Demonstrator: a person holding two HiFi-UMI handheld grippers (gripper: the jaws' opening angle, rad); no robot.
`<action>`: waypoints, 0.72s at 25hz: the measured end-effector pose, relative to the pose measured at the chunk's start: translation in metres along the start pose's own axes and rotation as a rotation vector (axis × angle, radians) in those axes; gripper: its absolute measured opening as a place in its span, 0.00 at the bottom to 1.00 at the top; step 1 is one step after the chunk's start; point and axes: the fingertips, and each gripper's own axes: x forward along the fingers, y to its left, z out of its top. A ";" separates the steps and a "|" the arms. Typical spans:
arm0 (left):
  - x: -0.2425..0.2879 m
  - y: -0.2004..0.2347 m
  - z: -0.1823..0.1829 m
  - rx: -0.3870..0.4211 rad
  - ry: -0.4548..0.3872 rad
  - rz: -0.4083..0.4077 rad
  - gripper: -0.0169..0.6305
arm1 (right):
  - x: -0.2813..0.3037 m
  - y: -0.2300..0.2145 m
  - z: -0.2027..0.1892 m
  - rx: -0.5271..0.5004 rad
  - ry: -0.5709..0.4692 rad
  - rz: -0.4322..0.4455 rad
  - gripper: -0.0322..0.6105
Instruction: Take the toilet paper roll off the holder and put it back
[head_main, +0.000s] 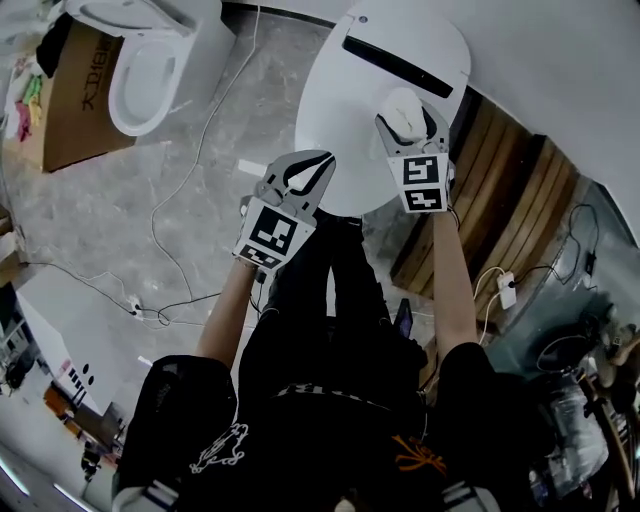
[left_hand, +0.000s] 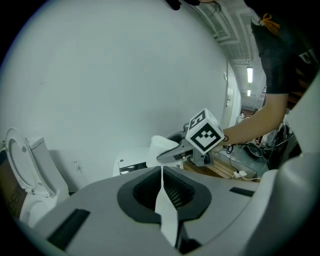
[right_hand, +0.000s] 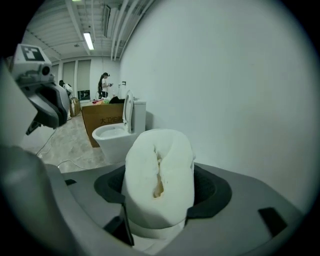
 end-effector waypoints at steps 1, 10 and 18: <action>-0.004 -0.002 0.005 0.002 -0.007 0.006 0.06 | -0.012 0.001 0.011 -0.005 -0.020 0.006 0.55; -0.045 -0.016 0.035 -0.004 -0.048 0.058 0.06 | -0.103 0.021 0.095 -0.063 -0.146 0.050 0.54; -0.073 -0.024 0.046 -0.054 -0.074 0.105 0.06 | -0.150 0.041 0.126 -0.088 -0.171 0.083 0.55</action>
